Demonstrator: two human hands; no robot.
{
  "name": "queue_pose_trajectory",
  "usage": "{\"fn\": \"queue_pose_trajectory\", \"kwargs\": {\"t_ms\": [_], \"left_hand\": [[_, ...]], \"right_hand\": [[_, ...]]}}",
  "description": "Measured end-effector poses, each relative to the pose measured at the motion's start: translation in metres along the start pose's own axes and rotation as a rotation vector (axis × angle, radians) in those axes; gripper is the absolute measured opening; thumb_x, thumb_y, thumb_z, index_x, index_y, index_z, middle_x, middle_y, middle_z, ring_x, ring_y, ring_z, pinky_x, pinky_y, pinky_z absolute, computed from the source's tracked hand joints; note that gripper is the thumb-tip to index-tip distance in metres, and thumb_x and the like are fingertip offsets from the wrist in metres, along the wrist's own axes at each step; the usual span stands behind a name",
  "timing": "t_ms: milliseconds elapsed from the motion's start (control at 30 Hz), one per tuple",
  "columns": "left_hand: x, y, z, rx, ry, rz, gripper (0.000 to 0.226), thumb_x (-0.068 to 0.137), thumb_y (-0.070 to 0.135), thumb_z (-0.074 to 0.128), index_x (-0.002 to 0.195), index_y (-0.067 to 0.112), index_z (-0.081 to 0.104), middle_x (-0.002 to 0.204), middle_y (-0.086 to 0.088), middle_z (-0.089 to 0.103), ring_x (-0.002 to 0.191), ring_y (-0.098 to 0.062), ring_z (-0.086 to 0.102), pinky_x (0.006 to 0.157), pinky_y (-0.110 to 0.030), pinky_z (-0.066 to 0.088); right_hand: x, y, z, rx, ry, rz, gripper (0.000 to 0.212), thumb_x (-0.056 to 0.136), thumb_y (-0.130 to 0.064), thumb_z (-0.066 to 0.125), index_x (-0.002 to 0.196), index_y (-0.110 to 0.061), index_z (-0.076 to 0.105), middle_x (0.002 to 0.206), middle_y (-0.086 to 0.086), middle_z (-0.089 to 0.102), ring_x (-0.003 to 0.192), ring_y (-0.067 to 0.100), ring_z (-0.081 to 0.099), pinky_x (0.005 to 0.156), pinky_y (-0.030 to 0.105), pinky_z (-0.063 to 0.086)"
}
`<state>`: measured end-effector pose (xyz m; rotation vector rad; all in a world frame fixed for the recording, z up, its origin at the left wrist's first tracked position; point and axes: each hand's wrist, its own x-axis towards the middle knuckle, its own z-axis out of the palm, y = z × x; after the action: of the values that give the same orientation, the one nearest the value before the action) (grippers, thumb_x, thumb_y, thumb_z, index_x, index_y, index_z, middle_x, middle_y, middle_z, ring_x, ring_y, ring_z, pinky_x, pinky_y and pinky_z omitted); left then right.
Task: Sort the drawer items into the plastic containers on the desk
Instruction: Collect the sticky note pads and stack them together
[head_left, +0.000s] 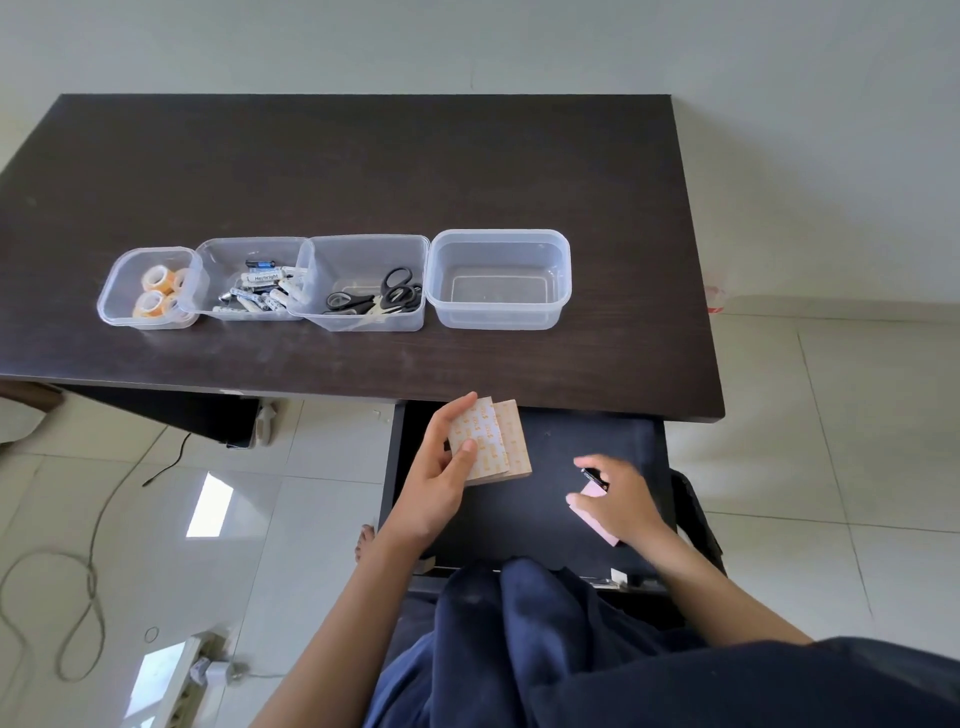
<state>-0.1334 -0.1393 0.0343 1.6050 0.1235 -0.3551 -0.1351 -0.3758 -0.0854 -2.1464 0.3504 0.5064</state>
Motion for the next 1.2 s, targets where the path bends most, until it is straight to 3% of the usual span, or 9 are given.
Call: {"fn": "queue_pose_trajectory", "kwargs": {"t_ms": [133,233,433,567,633,800,933,1067,1200], "left_hand": [[-0.006,-0.003,0.002,0.01,-0.004,-0.018,0.041,0.089,0.026,0.046,0.122,0.05,0.047,0.119,0.005,0.056,0.099,-0.012,0.058,0.096,-0.042,0.049],[-0.01,-0.004,0.003,0.016,0.004,-0.037,0.04,0.09,0.027,0.046,0.123,0.049,0.047,0.119,0.005,0.055,0.101,-0.014,0.058,0.096,-0.042,0.05],[-0.013,-0.003,0.003,-0.013,0.029,-0.069,0.044,0.099,0.003,0.039,0.124,0.038,0.046,0.115,0.011,0.056,0.093,0.002,0.06,0.096,-0.036,0.048],[-0.01,-0.005,0.004,-0.008,0.023,-0.096,0.043,0.099,0.006,0.04,0.124,0.041,0.046,0.117,0.009,0.056,0.099,-0.006,0.059,0.098,-0.039,0.049],[-0.008,-0.005,0.005,-0.002,0.013,-0.103,0.043,0.1,0.008,0.041,0.124,0.043,0.046,0.117,0.009,0.055,0.101,-0.01,0.058,0.098,-0.04,0.049],[-0.003,-0.005,0.008,0.013,-0.022,-0.114,0.041,0.1,0.012,0.042,0.124,0.045,0.045,0.114,0.011,0.054,0.101,-0.011,0.057,0.097,-0.039,0.049],[0.001,-0.006,0.01,0.01,-0.036,-0.115,0.042,0.1,0.011,0.042,0.123,0.047,0.046,0.114,0.013,0.056,0.103,-0.012,0.058,0.099,-0.04,0.049],[0.003,-0.006,0.012,-0.012,-0.051,-0.108,0.042,0.1,0.009,0.041,0.123,0.044,0.046,0.117,0.01,0.055,0.105,-0.013,0.058,0.1,-0.042,0.048],[0.004,-0.008,0.012,-0.017,-0.054,-0.094,0.041,0.099,0.012,0.045,0.122,0.045,0.048,0.115,0.005,0.057,0.102,-0.014,0.058,0.1,-0.045,0.048]], "right_hand": [[0.005,0.03,0.021,-0.315,-0.027,0.113,0.05,0.073,-0.008,0.07,0.119,-0.02,0.058,0.126,0.006,0.04,0.112,0.025,0.043,0.086,0.025,0.035],[0.002,0.035,0.027,-0.434,-0.008,0.068,0.047,0.074,-0.003,0.064,0.117,-0.021,0.058,0.122,0.003,0.035,0.108,0.026,0.038,0.09,0.03,0.039],[0.007,0.034,0.017,-0.273,-0.09,0.077,0.05,0.062,-0.001,0.078,0.107,-0.015,0.062,0.11,0.003,0.032,0.096,0.021,0.038,0.079,0.021,0.03],[0.003,0.034,0.014,-0.172,-0.066,0.05,0.051,0.062,0.005,0.077,0.107,-0.013,0.063,0.106,0.006,0.035,0.09,0.018,0.039,0.07,0.009,0.028],[0.0,0.033,0.015,-0.146,-0.034,0.04,0.043,0.068,0.005,0.071,0.106,-0.013,0.064,0.102,0.007,0.045,0.085,0.018,0.044,0.067,0.002,0.032],[-0.008,0.016,0.005,-0.096,0.056,0.054,0.008,0.076,-0.012,0.071,0.083,-0.014,0.066,0.061,-0.004,0.059,0.057,0.011,0.053,0.053,0.01,0.037],[-0.016,-0.012,-0.019,0.039,0.115,-0.053,0.018,0.072,-0.008,0.077,0.084,-0.021,0.071,0.073,-0.008,0.064,0.067,0.012,0.058,0.06,0.005,0.039],[-0.032,-0.061,-0.048,0.15,0.16,-0.27,0.03,0.073,-0.006,0.078,0.08,-0.034,0.069,0.079,-0.01,0.067,0.065,0.006,0.056,0.062,0.013,0.042],[-0.048,-0.105,-0.066,0.362,0.202,-0.465,0.026,0.073,0.003,0.077,0.084,-0.02,0.071,0.089,0.001,0.067,0.071,0.006,0.059,0.066,0.013,0.047]]}}
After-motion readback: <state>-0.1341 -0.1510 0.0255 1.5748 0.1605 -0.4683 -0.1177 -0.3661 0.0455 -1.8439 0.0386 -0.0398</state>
